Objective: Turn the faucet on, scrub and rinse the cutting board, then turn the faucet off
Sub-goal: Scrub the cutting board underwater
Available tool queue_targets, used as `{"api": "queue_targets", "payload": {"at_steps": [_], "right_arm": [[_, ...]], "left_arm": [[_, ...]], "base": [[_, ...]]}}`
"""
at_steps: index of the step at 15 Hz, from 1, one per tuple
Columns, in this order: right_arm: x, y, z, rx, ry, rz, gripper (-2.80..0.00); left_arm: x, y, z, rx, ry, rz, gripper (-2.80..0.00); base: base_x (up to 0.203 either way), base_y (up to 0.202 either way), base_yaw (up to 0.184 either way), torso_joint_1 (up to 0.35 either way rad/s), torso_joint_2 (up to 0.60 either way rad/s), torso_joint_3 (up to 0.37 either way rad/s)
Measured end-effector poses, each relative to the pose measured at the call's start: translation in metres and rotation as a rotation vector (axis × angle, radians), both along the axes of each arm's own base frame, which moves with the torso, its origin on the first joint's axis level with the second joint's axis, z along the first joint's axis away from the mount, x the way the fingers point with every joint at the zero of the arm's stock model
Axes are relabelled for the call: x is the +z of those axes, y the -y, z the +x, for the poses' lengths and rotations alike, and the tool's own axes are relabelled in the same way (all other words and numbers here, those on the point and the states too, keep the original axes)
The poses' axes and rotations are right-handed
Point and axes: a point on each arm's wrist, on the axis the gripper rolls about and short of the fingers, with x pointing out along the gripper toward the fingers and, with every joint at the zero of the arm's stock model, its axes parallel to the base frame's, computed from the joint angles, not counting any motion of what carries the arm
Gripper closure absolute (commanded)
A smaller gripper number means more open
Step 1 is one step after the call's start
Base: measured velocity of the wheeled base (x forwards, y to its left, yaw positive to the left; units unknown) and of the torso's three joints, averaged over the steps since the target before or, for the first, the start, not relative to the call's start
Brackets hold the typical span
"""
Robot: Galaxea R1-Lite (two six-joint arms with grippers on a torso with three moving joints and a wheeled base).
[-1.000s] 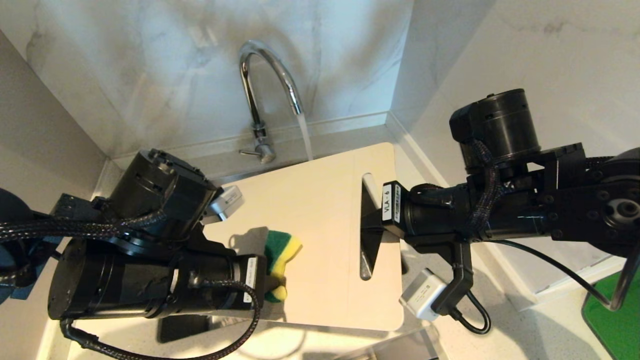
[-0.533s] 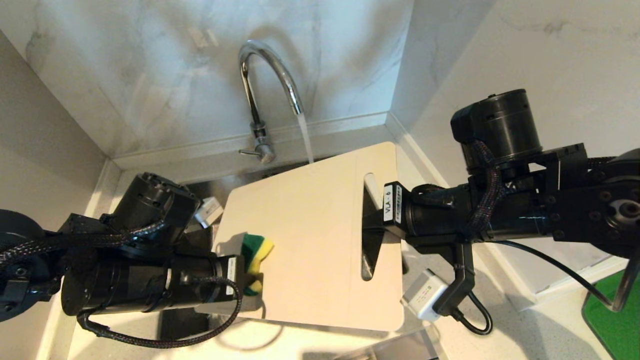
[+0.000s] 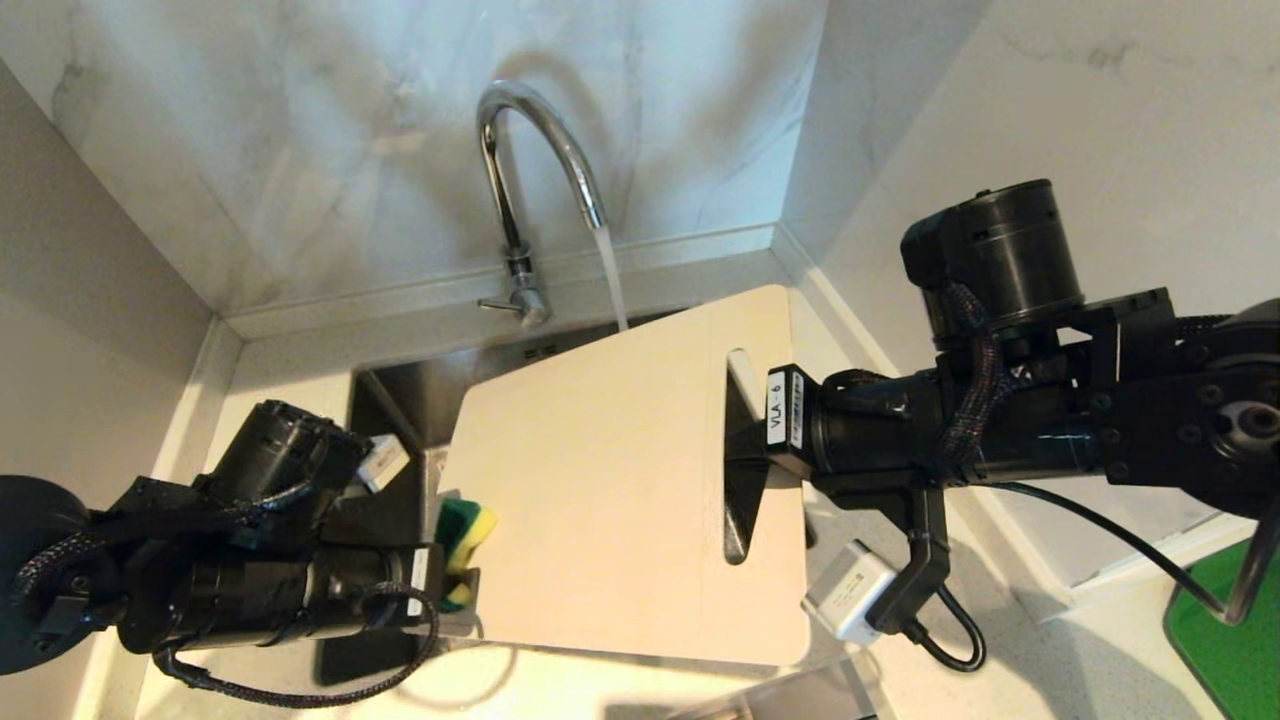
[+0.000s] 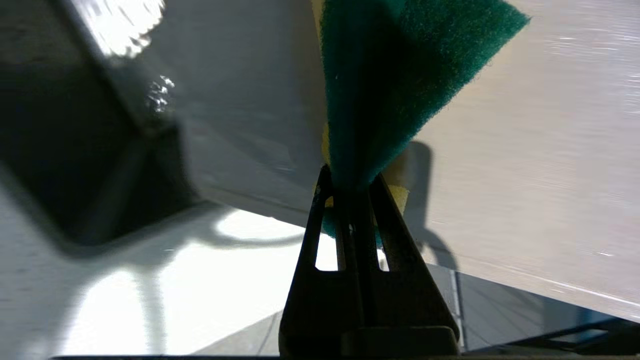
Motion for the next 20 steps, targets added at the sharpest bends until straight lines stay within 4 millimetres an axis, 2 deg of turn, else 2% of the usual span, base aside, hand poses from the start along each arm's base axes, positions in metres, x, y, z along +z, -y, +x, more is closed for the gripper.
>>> {"api": "queue_targets", "payload": {"at_steps": [6,9,12,17,19,20], "right_arm": [[0.001,0.000,0.000,-0.001,0.001,0.004,0.00],[0.000,0.000,0.000,0.001,-0.003,0.003,0.00],[-0.001,0.001,-0.001,0.001,-0.005,0.001,0.00],[0.000,0.001,-0.003,0.003,-0.003,0.002,0.00],[0.000,0.001,-0.004,0.002,-0.002,0.002,0.00],[0.000,0.001,-0.004,0.002,0.000,0.003,0.00]], "left_arm": [[-0.029,-0.059,0.012,0.063,-0.031,0.044,0.00],[-0.028,-0.078,0.015,0.098,0.009,0.062,0.00],[0.004,-0.085,0.015,0.119,0.133,0.010,0.00],[0.091,-0.094,0.010,0.160,0.341,-0.078,0.00],[0.109,-0.082,-0.003,0.119,0.320,-0.111,0.00],[0.115,-0.067,-0.014,0.065,0.296,-0.135,0.00]], "base": [[0.000,0.000,0.000,0.000,0.00,0.000],[0.000,0.000,0.000,0.000,0.00,0.000],[0.000,0.000,0.000,0.000,0.00,0.000],[0.000,0.000,0.000,0.000,0.00,0.000],[0.000,0.000,0.000,0.000,0.00,0.000],[0.000,0.000,0.000,0.000,0.00,0.000]]}}
